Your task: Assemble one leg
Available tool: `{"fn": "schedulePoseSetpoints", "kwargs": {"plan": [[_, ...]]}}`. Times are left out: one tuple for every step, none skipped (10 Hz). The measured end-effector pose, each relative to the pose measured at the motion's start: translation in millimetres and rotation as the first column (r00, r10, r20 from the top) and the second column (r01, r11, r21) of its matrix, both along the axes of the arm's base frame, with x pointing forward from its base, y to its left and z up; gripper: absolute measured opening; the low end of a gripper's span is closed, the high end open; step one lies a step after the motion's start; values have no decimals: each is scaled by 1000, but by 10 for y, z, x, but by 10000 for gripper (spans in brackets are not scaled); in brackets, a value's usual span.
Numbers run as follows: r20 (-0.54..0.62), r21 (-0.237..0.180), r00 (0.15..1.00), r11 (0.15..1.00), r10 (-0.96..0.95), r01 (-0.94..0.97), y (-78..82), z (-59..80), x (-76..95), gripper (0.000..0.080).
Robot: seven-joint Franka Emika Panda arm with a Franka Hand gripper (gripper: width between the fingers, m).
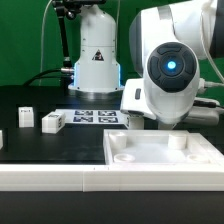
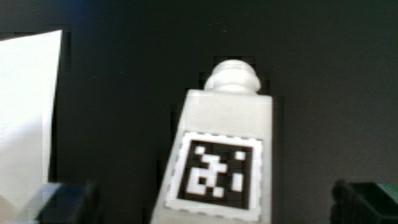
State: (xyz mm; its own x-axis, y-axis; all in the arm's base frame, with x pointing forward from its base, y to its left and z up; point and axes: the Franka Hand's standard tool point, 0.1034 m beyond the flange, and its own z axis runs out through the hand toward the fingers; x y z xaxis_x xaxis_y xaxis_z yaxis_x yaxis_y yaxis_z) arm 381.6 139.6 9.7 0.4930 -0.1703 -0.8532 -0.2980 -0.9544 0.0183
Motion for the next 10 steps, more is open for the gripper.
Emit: {"fn": "schedulePoseSetpoints", "kwargs": {"plan": [[0, 0, 1000, 1000, -1, 1, -4, 0, 1, 541], [0, 0, 1000, 1000, -1, 1, -4, -1, 2, 402], [1, -1, 1000, 1000, -1, 1, -5, -1, 3, 285], [1, -1, 1000, 1000, -1, 1, -5, -1, 3, 285], [1, -1, 1000, 1000, -1, 1, -5, -1, 3, 288], [1, -1, 1000, 1000, -1, 1, -5, -1, 3, 288], [1, -1, 1000, 1000, -1, 1, -5, -1, 3, 288], [1, -1, 1000, 1000, -1, 1, -5, -1, 3, 288], [1, -1, 1000, 1000, -1, 1, -5, -1, 3, 288], [-3, 10, 1000, 1000, 5, -5, -10, 30, 11, 288]]}}
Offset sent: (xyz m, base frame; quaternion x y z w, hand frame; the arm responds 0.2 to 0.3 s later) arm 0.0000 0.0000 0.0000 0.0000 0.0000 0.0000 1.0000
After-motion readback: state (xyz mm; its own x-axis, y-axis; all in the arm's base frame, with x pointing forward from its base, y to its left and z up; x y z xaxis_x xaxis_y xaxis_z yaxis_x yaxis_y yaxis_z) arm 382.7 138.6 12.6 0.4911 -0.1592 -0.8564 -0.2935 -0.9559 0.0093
